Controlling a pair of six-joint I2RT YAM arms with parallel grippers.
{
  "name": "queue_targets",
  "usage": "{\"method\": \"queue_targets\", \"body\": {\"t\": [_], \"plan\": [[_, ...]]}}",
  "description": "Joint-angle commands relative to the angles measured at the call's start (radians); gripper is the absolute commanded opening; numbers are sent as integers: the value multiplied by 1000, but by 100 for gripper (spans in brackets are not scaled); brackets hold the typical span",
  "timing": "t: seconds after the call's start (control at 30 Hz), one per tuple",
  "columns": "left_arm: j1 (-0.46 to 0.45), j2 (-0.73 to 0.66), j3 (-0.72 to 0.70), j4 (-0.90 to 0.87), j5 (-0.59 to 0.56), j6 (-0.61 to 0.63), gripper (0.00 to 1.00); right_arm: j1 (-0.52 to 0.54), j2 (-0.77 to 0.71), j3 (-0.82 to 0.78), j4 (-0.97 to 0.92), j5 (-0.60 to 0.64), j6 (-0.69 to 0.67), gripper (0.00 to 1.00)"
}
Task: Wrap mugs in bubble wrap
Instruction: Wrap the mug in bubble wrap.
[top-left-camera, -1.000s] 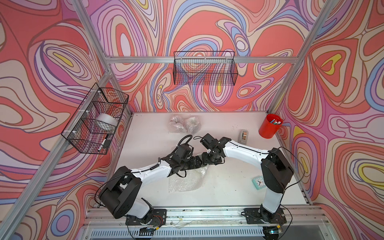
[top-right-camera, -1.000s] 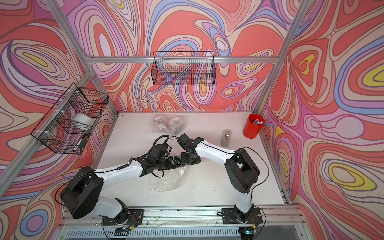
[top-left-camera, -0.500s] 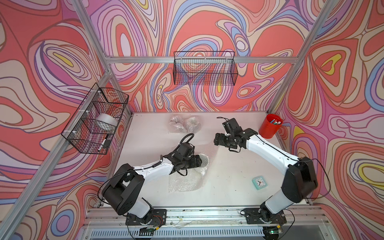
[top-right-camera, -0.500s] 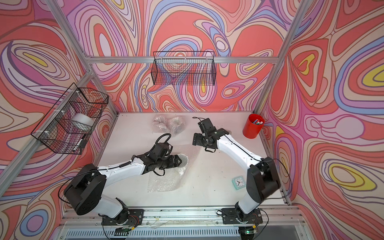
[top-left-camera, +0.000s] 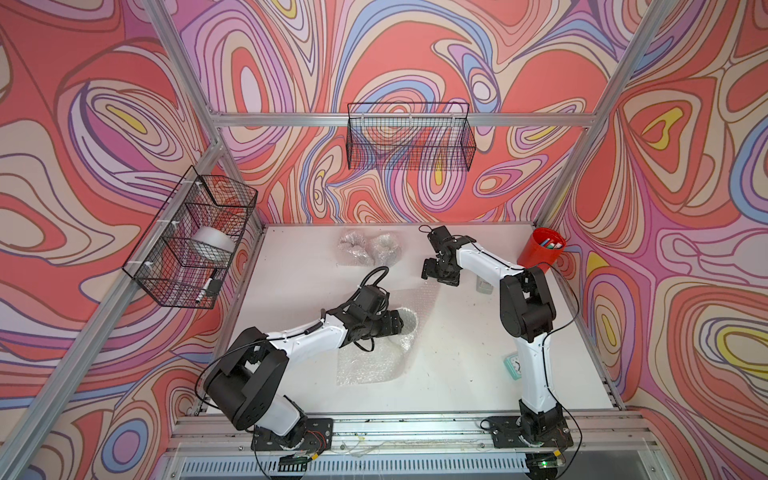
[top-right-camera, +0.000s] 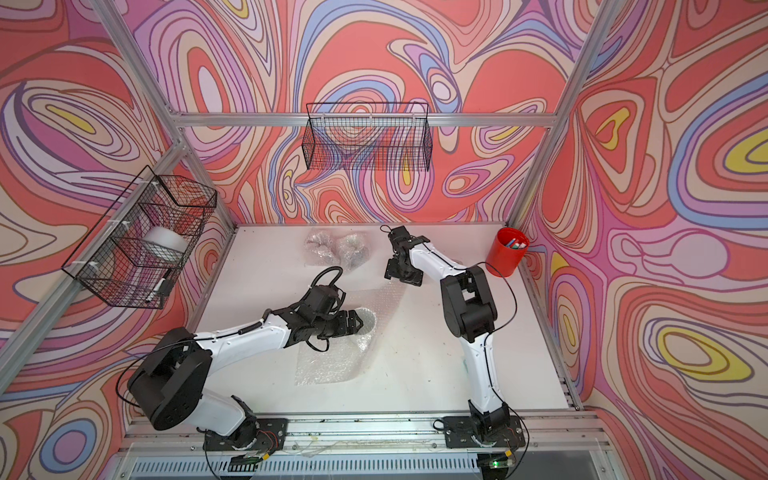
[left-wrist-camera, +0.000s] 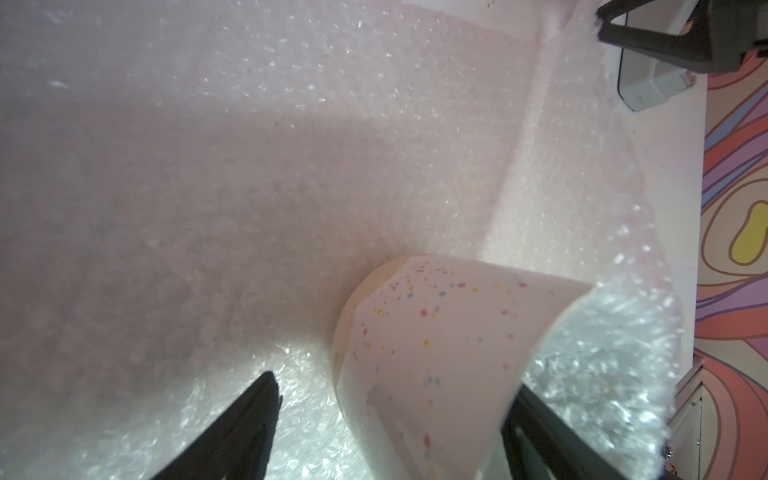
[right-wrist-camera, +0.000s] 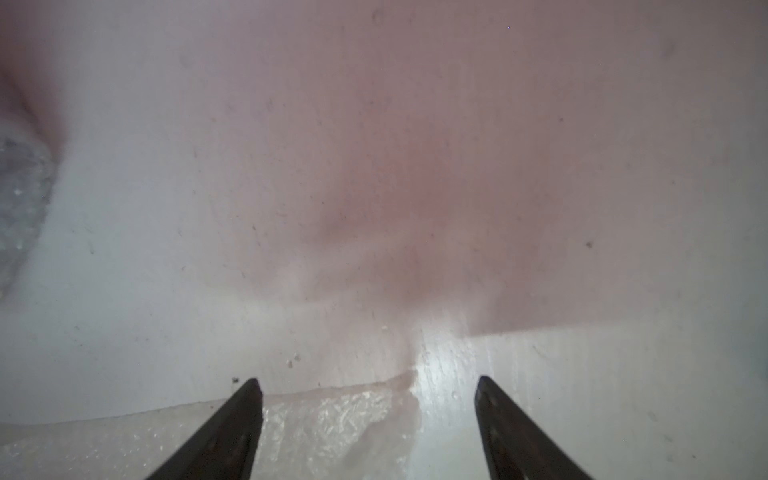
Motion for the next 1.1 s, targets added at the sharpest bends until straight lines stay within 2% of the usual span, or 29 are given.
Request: {"method": "queue_targets", "body": {"t": [0.0,0.33,0.43,0.57,0.83,1.07], "plan": [[-3,16,22,-36,-14,0,84,2,4,29,-23,-14,-9,68],[-4,49,57,-64,-16,-6,85,2,-63,-5,4,-21,-28,12],[-3,64,77,-79,-17,-14,86,2,-101,-36,36,-32,-38,1],[-3,83,91,-86,-7,-33,87,2,-189,-115,117,-116,-65,0],[-4,119,90,-78,2,-70,87,7,-392,-323,329,-407,-63,0],[-3,147,102,-88,5,-95,87,43,-487,-421,370,-535,-40,0]]}}
